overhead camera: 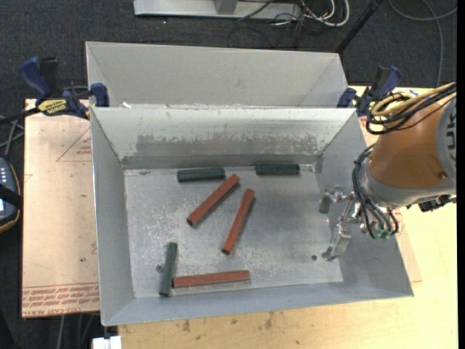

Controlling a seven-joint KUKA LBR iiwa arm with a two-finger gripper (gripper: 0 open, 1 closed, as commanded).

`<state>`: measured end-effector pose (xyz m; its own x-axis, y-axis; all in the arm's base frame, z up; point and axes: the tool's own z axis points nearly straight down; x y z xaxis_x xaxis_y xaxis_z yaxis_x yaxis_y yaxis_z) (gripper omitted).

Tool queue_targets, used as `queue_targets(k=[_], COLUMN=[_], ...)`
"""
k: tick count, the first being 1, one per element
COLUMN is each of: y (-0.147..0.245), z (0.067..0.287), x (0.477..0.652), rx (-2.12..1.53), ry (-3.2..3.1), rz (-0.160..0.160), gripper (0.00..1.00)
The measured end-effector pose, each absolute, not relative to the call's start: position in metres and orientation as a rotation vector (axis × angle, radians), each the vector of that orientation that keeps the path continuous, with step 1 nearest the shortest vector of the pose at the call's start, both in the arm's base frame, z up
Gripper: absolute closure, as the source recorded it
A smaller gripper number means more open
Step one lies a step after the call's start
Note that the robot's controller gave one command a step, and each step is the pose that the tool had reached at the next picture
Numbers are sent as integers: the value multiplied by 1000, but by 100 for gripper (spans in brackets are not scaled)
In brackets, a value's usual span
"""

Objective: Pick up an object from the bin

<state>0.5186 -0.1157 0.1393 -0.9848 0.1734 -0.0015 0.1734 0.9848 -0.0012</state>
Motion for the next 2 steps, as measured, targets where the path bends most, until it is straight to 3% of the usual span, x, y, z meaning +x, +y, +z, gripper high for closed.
queue_targets(k=[1, 2], y=[-83, -81], z=[136, 133], x=[533, 545], rx=[377, -84], ry=[3116, 3137], rz=[4, 1], gripper=[0, 0])
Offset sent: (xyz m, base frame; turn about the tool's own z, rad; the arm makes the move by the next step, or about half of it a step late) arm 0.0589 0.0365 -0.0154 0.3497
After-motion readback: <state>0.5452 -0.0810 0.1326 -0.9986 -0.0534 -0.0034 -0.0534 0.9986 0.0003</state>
